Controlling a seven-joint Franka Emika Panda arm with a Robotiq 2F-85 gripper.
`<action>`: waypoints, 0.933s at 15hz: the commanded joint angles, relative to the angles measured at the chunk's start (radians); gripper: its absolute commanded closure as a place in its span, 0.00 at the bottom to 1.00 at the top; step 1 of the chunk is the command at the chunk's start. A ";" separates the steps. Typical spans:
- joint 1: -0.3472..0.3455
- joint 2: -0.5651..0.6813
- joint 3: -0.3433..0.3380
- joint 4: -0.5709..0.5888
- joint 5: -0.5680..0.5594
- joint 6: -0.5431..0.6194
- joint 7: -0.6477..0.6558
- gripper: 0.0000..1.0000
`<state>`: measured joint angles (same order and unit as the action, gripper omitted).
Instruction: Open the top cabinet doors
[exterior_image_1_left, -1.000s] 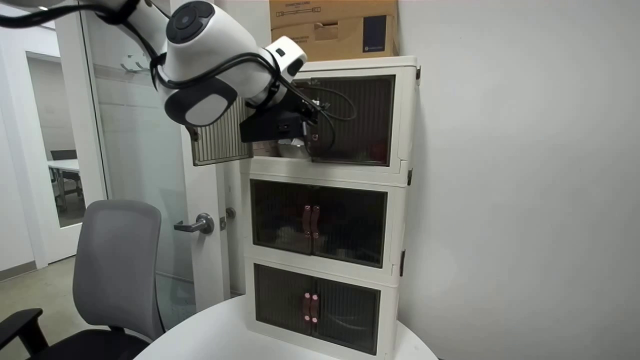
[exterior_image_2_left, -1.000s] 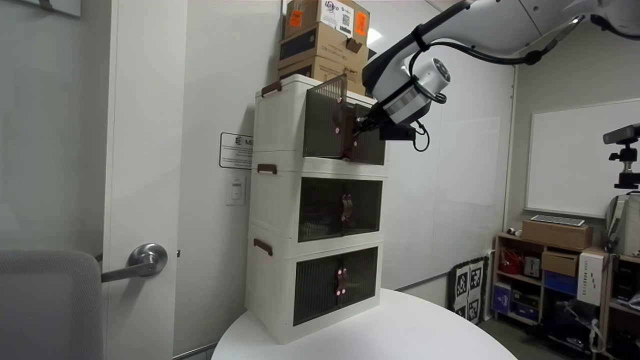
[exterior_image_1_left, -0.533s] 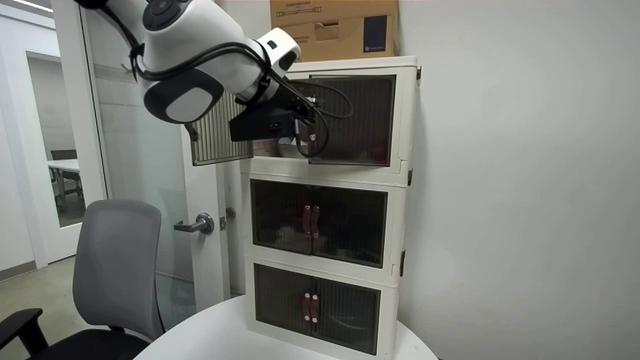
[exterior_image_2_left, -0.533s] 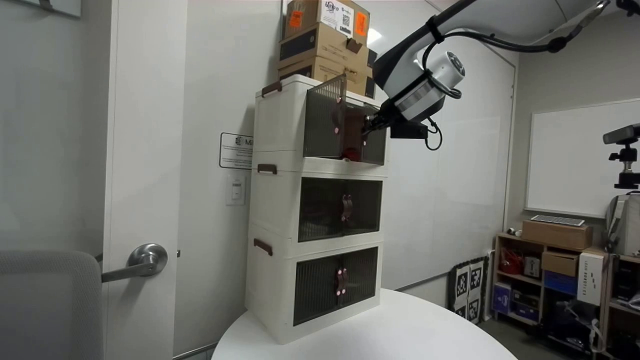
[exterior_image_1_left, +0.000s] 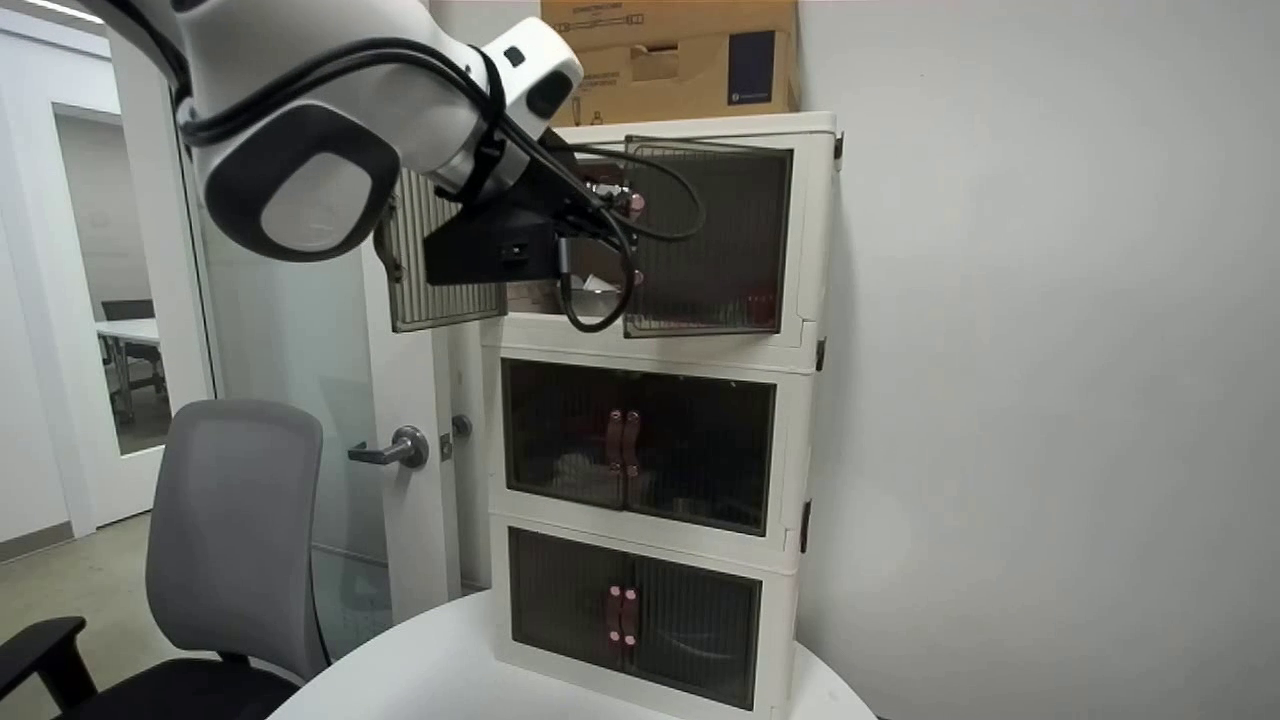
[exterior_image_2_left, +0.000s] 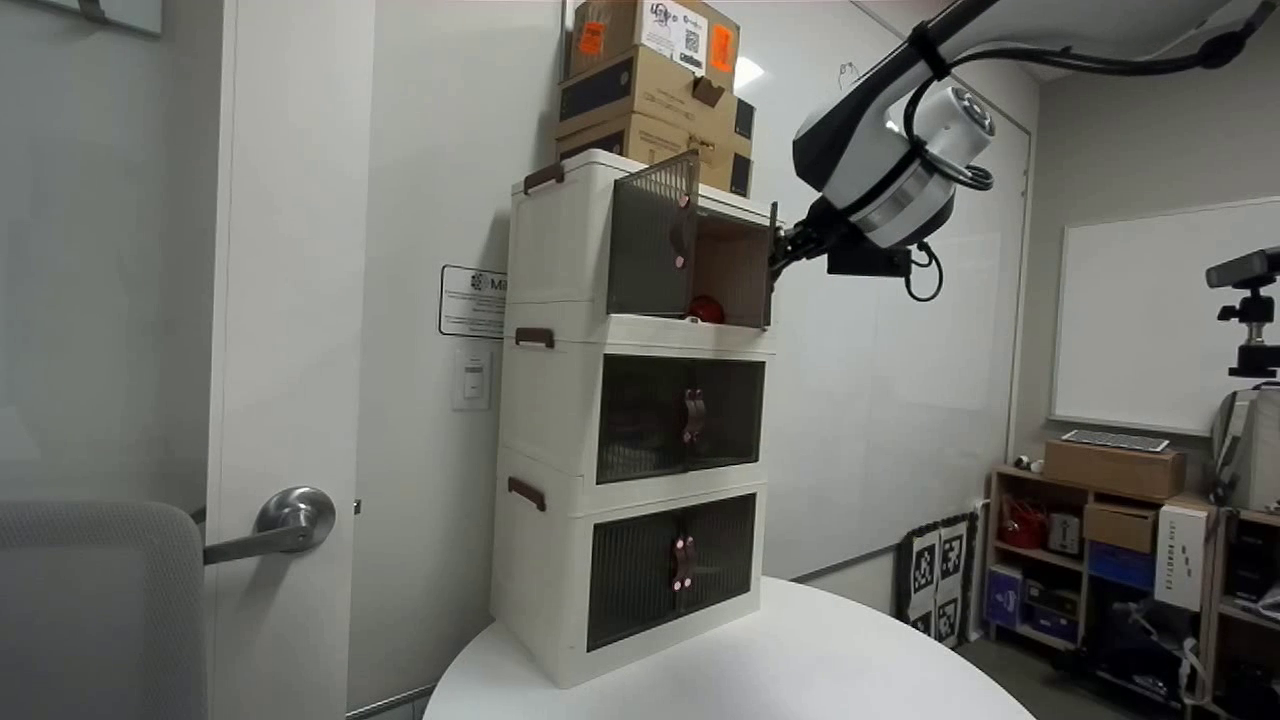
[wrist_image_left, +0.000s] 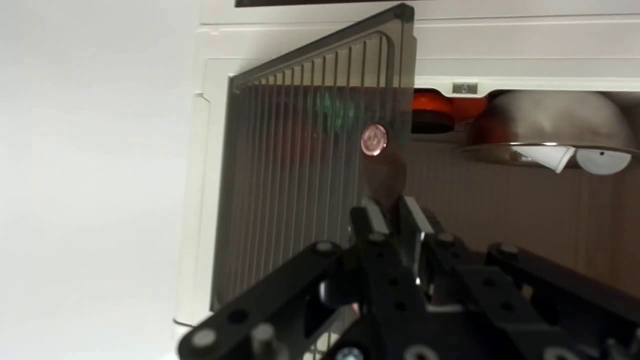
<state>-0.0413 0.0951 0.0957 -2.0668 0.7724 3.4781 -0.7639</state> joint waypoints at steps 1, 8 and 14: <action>-0.039 -0.085 -0.012 -0.087 -0.021 0.040 0.029 0.95; -0.091 -0.064 -0.031 -0.016 -0.109 -0.042 0.070 0.58; -0.138 -0.070 -0.064 0.007 -0.157 -0.047 0.116 0.11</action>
<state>-0.1476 0.0109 0.0572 -2.1198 0.6614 3.4342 -0.6923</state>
